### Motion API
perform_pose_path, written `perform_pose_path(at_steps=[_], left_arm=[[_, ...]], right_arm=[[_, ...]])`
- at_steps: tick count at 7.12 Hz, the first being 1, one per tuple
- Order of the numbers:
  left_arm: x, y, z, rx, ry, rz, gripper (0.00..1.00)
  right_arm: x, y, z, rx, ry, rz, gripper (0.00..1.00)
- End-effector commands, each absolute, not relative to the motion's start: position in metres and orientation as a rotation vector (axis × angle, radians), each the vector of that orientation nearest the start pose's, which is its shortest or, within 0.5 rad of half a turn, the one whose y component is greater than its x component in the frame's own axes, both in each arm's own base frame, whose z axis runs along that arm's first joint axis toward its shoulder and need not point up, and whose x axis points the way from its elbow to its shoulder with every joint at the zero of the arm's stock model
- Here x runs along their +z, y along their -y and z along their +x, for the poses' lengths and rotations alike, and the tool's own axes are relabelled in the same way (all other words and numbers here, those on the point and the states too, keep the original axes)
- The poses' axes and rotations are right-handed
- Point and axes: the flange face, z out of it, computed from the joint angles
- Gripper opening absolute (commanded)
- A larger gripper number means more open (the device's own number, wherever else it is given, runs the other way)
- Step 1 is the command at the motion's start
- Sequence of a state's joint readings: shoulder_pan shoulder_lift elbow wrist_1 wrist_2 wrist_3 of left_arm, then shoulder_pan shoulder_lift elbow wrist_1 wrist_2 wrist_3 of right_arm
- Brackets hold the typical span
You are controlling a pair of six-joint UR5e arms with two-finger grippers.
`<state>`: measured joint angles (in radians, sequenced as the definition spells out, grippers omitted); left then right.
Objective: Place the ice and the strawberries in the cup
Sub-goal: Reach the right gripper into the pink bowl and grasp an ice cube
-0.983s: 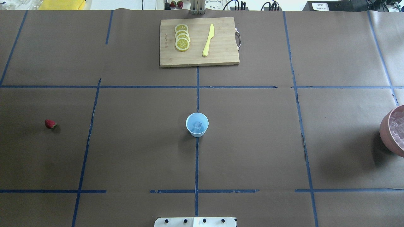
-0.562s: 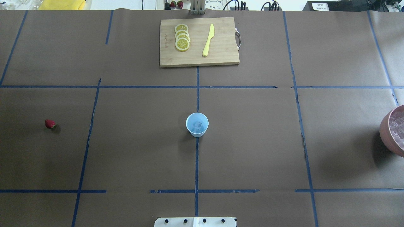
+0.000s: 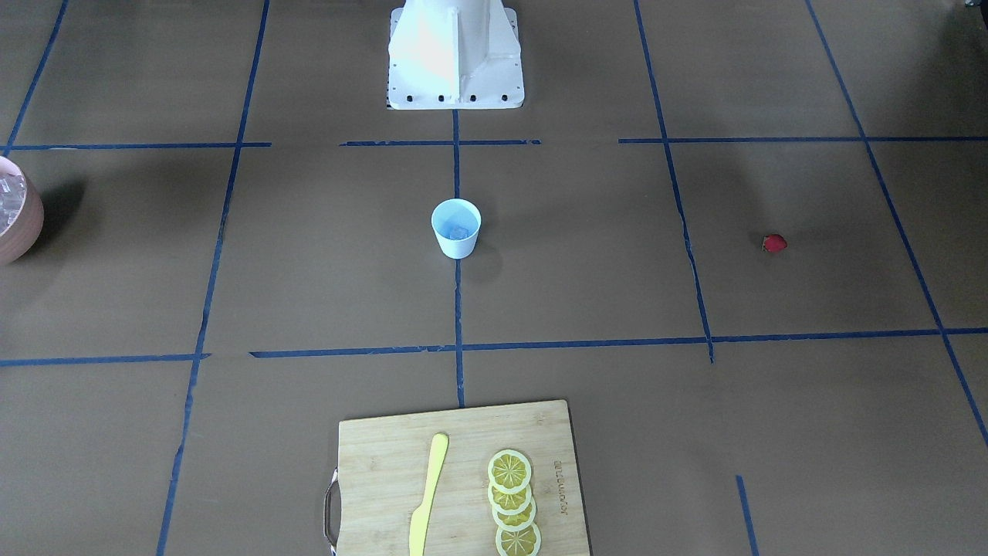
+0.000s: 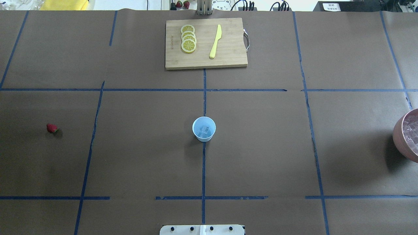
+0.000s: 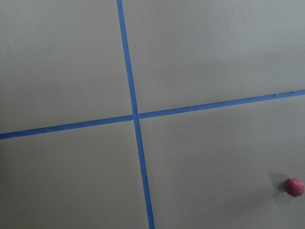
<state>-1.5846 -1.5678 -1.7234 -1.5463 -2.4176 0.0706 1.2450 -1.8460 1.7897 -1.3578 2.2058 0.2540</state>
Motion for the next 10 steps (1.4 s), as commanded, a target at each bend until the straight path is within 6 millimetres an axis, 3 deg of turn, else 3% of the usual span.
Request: perform_pose_path(at_steps=[1,7,10], left_arm=[[0.582,0.493,-0.065,0.107,-0.84,0.154,1.0],[0.586,0.489,-0.065,0.103,-0.841,0.147,1.0],[0.585,0.489,-0.065,0.105,-0.84,0.149,1.0]], right_arm=[[0.659,0.392,-0.054,-0.122,0.64,-0.034,0.8],[0.679,0.388,-0.055,-0.169,0.63,-0.056,0.69],[0.679,0.389,-0.061,-0.182,0.633,-0.059,0.67]])
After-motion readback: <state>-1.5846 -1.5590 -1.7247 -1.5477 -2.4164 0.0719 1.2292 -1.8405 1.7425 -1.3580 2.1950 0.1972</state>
